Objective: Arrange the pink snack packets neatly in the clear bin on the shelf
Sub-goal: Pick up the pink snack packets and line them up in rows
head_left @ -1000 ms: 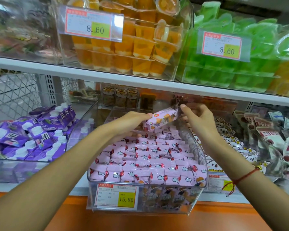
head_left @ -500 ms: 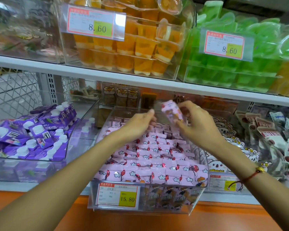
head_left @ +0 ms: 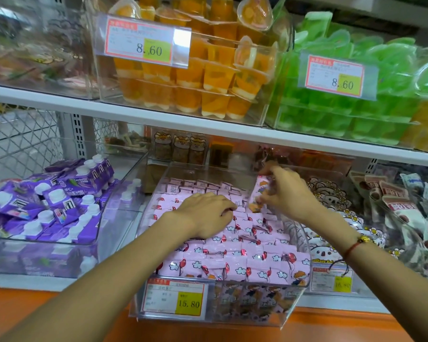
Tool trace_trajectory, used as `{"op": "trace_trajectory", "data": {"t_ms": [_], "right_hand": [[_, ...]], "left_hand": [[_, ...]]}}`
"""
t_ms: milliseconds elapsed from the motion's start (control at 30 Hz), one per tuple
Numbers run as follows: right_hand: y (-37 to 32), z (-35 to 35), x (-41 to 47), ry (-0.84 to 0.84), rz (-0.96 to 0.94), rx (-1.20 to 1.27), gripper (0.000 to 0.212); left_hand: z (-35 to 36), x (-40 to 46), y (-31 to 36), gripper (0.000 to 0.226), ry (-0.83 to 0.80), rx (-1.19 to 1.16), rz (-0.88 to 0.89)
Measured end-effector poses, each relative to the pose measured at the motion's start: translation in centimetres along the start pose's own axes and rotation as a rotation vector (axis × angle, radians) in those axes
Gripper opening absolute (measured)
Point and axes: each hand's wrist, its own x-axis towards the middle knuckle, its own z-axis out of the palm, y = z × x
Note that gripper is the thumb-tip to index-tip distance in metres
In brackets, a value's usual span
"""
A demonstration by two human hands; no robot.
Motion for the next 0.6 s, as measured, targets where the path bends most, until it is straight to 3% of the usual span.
{"op": "trace_trajectory", "data": {"t_ms": [100, 400, 467, 600], "right_hand": [[-0.1, -0.4, 0.3, -0.032, -0.062, -0.033, 0.039], [-0.3, 1.0, 0.7, -0.422, -0.228, -0.251, 0.026], [0.0, 0.4, 0.7, -0.354, -0.202, -0.205, 0.026], [0.9, -0.9, 0.5, -0.054, -0.116, -0.211, 0.016]], "left_hand": [[-0.2, 0.1, 0.1, 0.042, -0.016, -0.031, -0.009], [-0.3, 0.2, 0.3, 0.041, -0.027, -0.074, -0.021], [-0.3, 0.4, 0.5, 0.04, 0.005, -0.076, -0.016], [-0.2, 0.7, 1.5, 0.039, 0.016, -0.139, 0.065]]}}
